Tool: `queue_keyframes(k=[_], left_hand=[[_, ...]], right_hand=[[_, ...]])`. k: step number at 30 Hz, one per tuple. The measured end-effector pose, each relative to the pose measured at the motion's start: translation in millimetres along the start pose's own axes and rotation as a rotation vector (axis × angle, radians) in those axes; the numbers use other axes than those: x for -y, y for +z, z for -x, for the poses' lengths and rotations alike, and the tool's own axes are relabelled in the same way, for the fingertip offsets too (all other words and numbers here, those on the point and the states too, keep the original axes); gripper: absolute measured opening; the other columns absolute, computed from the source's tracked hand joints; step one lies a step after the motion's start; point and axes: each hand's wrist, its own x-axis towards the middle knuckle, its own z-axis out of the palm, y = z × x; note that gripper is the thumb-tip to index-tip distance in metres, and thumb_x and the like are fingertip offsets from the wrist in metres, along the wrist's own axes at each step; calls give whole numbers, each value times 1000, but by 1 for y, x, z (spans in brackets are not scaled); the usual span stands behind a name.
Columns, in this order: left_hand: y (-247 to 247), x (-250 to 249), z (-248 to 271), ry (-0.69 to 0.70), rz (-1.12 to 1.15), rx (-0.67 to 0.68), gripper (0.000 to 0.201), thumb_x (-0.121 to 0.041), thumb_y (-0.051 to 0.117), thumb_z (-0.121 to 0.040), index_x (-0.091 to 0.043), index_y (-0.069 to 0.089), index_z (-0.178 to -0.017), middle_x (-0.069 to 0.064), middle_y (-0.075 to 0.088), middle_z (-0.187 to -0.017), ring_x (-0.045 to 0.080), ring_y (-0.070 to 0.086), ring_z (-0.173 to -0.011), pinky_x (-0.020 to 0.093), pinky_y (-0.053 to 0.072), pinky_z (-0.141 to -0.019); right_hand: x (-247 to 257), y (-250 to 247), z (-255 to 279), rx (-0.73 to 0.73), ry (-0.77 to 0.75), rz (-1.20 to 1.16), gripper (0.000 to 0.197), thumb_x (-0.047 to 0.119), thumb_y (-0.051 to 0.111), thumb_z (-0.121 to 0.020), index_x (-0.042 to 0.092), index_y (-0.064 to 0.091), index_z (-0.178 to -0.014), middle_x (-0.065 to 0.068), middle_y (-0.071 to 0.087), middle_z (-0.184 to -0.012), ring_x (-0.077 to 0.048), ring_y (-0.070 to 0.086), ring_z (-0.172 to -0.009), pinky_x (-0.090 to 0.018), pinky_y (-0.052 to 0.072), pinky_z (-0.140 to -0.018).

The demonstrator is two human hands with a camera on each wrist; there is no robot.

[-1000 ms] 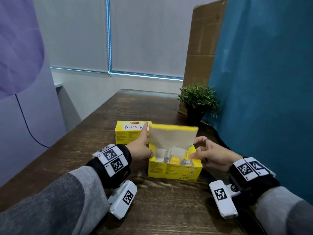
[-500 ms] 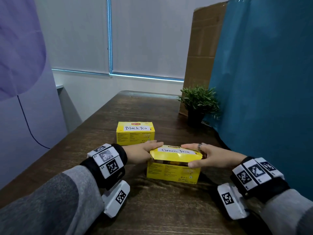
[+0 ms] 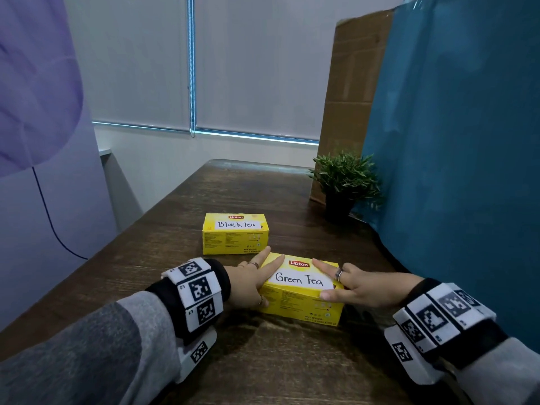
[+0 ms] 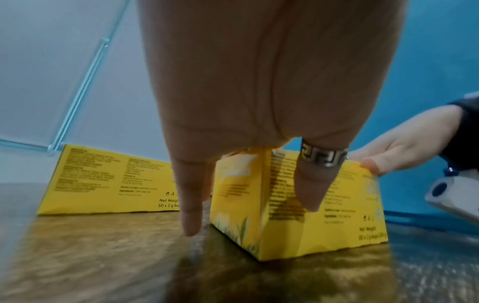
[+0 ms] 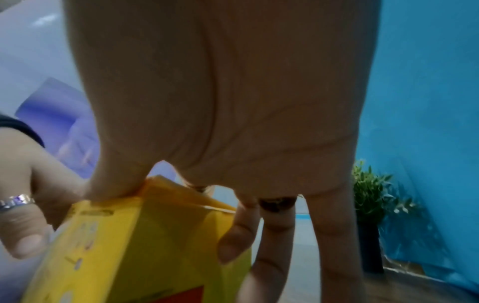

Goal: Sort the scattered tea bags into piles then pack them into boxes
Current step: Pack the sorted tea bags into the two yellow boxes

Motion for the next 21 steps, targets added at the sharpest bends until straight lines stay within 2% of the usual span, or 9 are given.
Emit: queue_keyframes(k=[2,5,7,8,10,12,15,21], left_hand=[[2,0,0,-16,-31,-17,88,-30,51,-94,-41,-21,-143,-3,-36,-151,32,-2,-146,46,15,-118],[6,1,-2,-49,-22,-35,87,-35,51,-93,-44,-20,-142,5,-35,-151,34,5,-145,45,21,-116],[8,3,-4,-74,29,-55,86,-38,51,-92,-45,-19,-142,12,-19,-156,35,18,-142,44,26,-114],[7,3,-5,-77,61,-75,86,-39,51,-92,-44,-18,-143,16,-5,-157,35,28,-139,43,30,-112],[3,1,-6,-58,129,-126,84,-37,53,-92,-35,-11,-148,16,21,-153,31,38,-132,38,34,-109],[-3,-2,-8,-37,195,-197,79,-34,54,-92,-27,1,-150,12,33,-148,28,40,-130,35,37,-106],[-10,-11,-18,-15,250,-253,76,-30,57,-91,-22,8,-149,12,40,-144,28,45,-126,36,41,-102],[-28,-21,-59,-16,415,-286,78,-20,61,-89,-27,11,-148,12,45,-137,30,52,-117,34,45,-90]], right_hand=[[0,0,-1,18,8,6,78,68,32,-84,51,-19,-139,-7,22,-144,-27,45,-122,-35,34,-108],[0,1,-3,41,12,-29,88,82,28,-69,53,-21,-137,-6,11,-155,-26,30,-137,-37,23,-114],[1,3,-5,42,-3,-39,102,88,34,-60,52,-23,-137,-4,11,-156,-23,26,-140,-36,22,-115],[2,5,-7,20,-15,-22,107,86,42,-61,49,-23,-138,-4,17,-154,-22,29,-137,-34,25,-114],[1,7,-11,-75,-25,35,107,71,56,-71,44,-19,-142,-7,32,-149,-21,40,-130,-30,33,-108],[-2,3,-16,-174,2,63,99,59,60,-78,42,-11,-145,-9,40,-145,-23,43,-127,-31,37,-104],[-9,-15,-21,-225,76,85,92,46,61,-83,41,-5,-147,-10,43,-142,-25,46,-125,-31,41,-100],[-26,-46,-42,-277,192,83,85,33,58,-88,41,-2,-147,-11,45,-139,-26,54,-110,-28,44,-87]])
